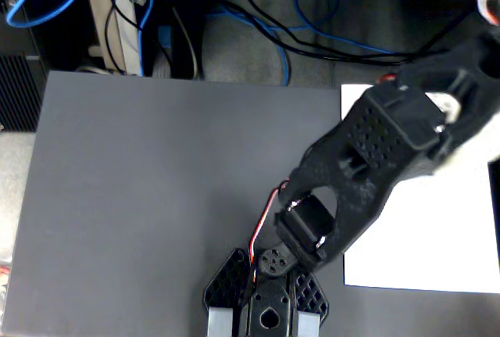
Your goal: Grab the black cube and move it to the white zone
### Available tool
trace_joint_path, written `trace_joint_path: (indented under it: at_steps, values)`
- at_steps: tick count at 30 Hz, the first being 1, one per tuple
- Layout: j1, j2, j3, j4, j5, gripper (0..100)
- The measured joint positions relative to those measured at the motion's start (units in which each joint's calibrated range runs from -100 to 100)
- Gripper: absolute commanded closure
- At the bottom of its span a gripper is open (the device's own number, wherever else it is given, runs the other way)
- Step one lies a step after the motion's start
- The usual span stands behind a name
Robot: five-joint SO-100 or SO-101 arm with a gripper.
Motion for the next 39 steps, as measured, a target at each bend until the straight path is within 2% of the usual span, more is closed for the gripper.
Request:
trace_joint_path:
  at_steps: [2, 9, 16, 23, 25, 35, 39]
  values:
    - [2.7, 0.0, -3.3, 0.0, 0.2, 58]
    - [3.3, 0.0, -4.1, 0.0, 2.5, 58]
    - [3.3, 0.0, -15.7, 10.6, 3.0, 58]
    - [3.3, -4.1, -18.7, 11.2, 2.7, 59]
    - [1.3, -10.3, -18.7, 11.2, 1.0, 59]
    - [-27.5, -37.6, -18.7, 11.6, -14.8, 59]
    - [-35.3, -55.8, -18.6, 11.7, -20.1, 59]
